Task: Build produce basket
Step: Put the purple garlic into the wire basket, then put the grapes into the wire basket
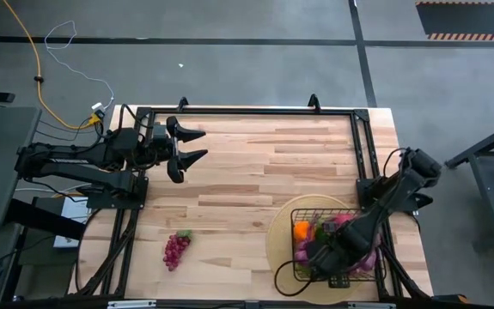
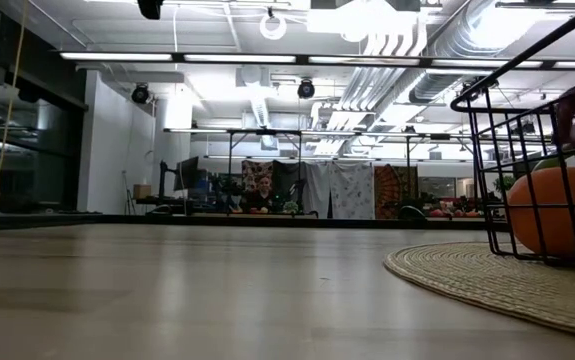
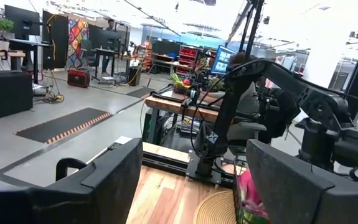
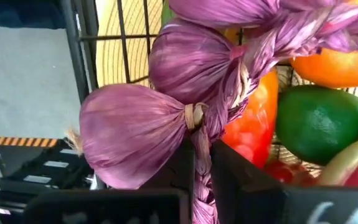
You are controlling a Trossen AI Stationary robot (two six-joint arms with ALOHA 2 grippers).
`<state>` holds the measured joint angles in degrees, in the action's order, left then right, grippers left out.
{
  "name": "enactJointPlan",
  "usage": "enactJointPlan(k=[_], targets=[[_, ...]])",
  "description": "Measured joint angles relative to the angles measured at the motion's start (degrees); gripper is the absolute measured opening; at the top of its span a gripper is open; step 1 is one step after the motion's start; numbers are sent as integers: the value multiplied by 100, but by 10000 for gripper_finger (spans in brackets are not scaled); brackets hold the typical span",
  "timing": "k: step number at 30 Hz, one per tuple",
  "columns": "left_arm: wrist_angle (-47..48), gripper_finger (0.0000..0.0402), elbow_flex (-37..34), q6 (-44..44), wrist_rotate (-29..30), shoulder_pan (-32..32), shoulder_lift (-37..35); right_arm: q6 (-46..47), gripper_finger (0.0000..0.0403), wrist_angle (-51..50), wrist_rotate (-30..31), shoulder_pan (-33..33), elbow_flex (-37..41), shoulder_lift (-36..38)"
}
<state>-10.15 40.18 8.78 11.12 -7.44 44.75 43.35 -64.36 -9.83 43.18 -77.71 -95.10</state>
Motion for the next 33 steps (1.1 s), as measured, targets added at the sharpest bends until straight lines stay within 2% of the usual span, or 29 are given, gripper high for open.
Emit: enactJointPlan(k=[5, 14, 24, 29, 33], targets=[[0, 275, 0, 0, 2, 0, 0, 34, 27, 127, -9, 0, 2, -25], [-10, 275, 0, 2, 32, 0, 0, 310, 91, -77, 65, -2, 2, -25], [-15, 275, 0, 2, 109, 0, 0, 530, 217, -440, 0, -29, -214, 147], [-17, 275, 0, 7, 109, 0, 0, 917, 251, -831, 610, -54, -431, 808], [-19, 275, 0, 30, 109, 0, 0, 1755, 255, -729, 1493, -52, -353, 1557]])
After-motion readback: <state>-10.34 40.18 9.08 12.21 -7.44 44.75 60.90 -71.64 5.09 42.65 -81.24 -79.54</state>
